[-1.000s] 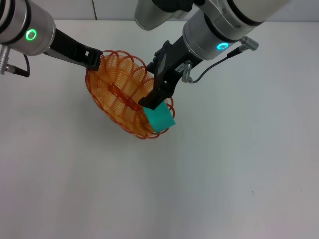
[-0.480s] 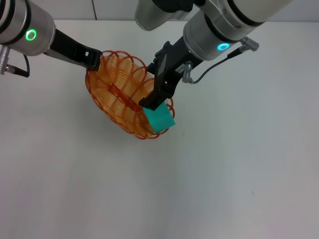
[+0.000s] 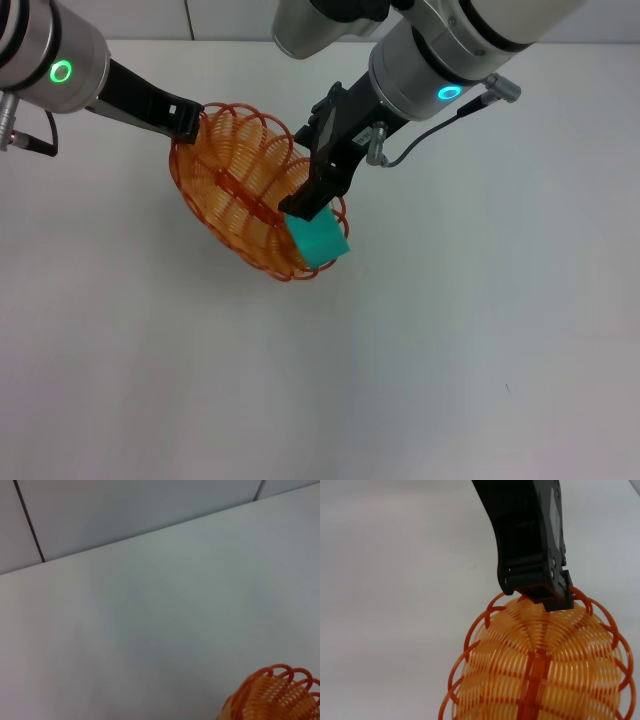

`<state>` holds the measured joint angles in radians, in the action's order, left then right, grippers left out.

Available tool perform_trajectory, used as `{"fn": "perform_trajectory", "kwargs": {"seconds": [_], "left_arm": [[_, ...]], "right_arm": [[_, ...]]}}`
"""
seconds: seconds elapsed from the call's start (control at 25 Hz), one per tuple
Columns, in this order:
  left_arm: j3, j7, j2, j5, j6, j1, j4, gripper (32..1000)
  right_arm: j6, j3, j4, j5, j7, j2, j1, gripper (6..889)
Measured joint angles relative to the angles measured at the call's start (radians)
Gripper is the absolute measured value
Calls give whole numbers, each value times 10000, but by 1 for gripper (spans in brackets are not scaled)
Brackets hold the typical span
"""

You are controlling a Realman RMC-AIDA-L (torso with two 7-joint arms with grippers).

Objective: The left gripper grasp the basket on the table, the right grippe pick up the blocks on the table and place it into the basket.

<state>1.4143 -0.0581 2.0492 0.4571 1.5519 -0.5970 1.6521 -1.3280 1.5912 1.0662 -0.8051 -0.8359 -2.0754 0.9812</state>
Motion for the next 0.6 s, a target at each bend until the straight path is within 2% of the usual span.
{"fn": "perform_trajectory", "kwargs": {"seconds": [0.32,0.6], "left_arm": [[0,6,-12,-22,5,3,0,84],[0,8,-14,-21,6,18,0,84]], "right_arm": [[-26,-47,126,-3,34,1,-39,842],[-445,-133,1288,-3,257,21,-444,842]]}}
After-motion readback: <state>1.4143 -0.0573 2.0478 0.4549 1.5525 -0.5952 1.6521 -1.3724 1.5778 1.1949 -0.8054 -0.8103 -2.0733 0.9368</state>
